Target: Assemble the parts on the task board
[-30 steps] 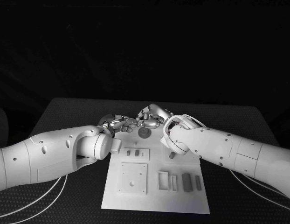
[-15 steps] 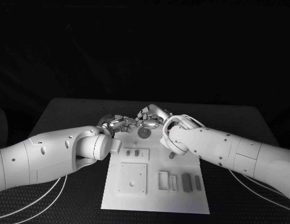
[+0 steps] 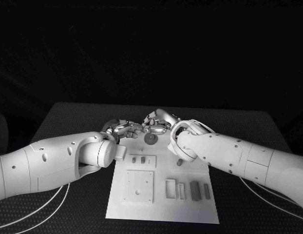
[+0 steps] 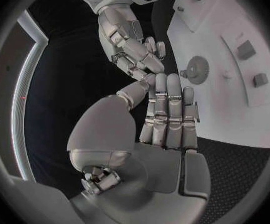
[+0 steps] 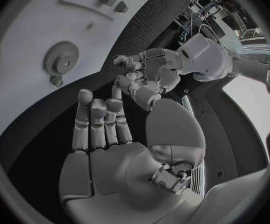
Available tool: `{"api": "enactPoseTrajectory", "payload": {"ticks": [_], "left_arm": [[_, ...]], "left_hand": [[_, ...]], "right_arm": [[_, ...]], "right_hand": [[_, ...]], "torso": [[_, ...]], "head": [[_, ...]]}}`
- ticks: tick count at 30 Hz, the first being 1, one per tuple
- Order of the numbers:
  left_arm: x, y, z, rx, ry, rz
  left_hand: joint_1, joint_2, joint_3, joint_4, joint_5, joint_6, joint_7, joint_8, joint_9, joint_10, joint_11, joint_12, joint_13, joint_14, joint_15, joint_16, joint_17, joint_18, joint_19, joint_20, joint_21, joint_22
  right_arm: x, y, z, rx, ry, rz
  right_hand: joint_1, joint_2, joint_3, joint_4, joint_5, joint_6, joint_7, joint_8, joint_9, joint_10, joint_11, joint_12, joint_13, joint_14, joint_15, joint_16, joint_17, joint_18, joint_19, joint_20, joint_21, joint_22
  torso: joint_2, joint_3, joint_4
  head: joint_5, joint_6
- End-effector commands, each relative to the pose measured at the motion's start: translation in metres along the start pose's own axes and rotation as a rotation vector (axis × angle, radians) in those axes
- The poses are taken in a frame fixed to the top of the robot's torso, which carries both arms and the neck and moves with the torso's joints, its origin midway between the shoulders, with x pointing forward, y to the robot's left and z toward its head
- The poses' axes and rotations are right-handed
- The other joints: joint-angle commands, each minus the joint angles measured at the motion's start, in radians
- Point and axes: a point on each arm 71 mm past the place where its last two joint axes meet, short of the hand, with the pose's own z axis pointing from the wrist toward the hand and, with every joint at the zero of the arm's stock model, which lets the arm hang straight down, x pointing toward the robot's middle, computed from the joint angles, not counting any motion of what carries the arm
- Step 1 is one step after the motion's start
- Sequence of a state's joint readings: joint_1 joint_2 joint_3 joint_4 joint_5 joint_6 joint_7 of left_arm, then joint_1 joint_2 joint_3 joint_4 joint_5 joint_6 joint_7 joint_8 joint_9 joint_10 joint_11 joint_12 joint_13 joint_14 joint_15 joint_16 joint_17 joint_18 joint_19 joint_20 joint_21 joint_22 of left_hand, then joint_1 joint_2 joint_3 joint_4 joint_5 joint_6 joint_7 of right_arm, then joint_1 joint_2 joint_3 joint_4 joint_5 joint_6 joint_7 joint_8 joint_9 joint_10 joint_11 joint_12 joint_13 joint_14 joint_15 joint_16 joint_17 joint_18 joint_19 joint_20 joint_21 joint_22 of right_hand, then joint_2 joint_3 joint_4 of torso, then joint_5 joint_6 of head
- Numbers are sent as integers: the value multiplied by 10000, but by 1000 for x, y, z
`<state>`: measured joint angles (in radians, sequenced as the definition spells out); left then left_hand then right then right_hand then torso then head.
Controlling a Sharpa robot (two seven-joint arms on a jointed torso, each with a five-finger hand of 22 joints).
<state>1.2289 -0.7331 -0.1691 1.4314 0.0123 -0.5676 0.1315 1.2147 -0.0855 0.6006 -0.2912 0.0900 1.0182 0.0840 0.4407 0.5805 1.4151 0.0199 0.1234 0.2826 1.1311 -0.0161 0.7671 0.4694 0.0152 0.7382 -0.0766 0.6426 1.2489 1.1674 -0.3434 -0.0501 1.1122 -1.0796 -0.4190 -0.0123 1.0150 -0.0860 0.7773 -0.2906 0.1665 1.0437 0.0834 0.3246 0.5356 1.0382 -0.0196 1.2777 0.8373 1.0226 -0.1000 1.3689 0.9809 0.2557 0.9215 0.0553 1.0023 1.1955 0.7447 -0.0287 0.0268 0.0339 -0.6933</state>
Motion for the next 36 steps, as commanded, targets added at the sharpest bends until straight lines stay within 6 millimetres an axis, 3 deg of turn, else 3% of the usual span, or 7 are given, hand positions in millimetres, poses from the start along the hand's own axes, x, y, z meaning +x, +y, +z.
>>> {"api": "enactPoseTrajectory", "payload": {"ticks": [1,10,17,24,30,36], "left_arm": [[2,-2,-1,176,130,-74],[0,-3,-1,354,209,-224],[-4,-3,-1,451,69,-261],[-18,-2,0,439,-314,-230],[-26,0,1,204,-391,78],[-30,3,2,-125,-308,281]], "left_hand": [[-72,-84,-66,19,11,12,38,-23,-18,52,28,-52,18,52,-5,-76,32,-152,65,-214,-36,-7],[-858,-468,-411,109,-55,-372,184,-311,-210,15,76,-180,125,45,34,-354,365,-152,73,-187,-93,41],[-1147,-565,-453,193,-113,-492,270,-436,-287,52,64,-208,195,90,20,-459,549,-152,107,-211,-109,71],[-1742,-811,-513,579,-253,-596,322,-553,-361,-5,88,-303,292,58,46,-696,830,-152,130,-245,-123,149],[-1956,-1067,-498,901,-346,-857,443,-701,-426,-687,375,-507,287,-88,130,-956,1089,-152,72,-224,-119,280],[-1975,-1150,-458,1124,-359,-1233,535,-864,-541,-1372,618,-522,279,8,82,-992,1350,-152,136,-269,-133,329]], "right_arm": [[1,0,0,-89,149,1],[0,-1,0,-55,142,-13],[0,-2,0,-39,128,-20],[-1,-3,-1,-39,92,-25],[-2,-3,-2,-46,70,-24],[-2,-2,-2,-73,52,-12]], "right_hand": [[-9,115,52,-1,33,144,51,29,15,85,-3,-41,15,15,-88,20,-7,61,75,-3,0,10],[-2,120,55,-3,24,145,50,30,18,87,-4,-41,17,15,-89,21,-7,61,74,-6,1,11],[1,122,56,-3,19,146,50,30,21,88,-5,-41,19,14,-89,22,-8,61,74,-7,1,12],[3,121,57,-3,15,145,49,30,23,88,-5,-42,20,14,-90,22,-8,61,73,-8,1,12],[5,122,58,-3,15,146,49,30,25,89,-6,-43,21,13,-91,23,-8,61,72,-9,1,13],[7,119,59,-4,14,147,48,30,27,90,-6,-43,21,13,-91,23,-9,61,72,-9,1,13]], "torso": [[-2,-1,1],[2,-2,-4],[0,-1,-4],[-1,2,1],[-8,2,8],[-1,4,-1]], "head": [[5,-12],[-4,-10],[-10,-11],[-13,-13],[-20,-12],[1,1]]}}
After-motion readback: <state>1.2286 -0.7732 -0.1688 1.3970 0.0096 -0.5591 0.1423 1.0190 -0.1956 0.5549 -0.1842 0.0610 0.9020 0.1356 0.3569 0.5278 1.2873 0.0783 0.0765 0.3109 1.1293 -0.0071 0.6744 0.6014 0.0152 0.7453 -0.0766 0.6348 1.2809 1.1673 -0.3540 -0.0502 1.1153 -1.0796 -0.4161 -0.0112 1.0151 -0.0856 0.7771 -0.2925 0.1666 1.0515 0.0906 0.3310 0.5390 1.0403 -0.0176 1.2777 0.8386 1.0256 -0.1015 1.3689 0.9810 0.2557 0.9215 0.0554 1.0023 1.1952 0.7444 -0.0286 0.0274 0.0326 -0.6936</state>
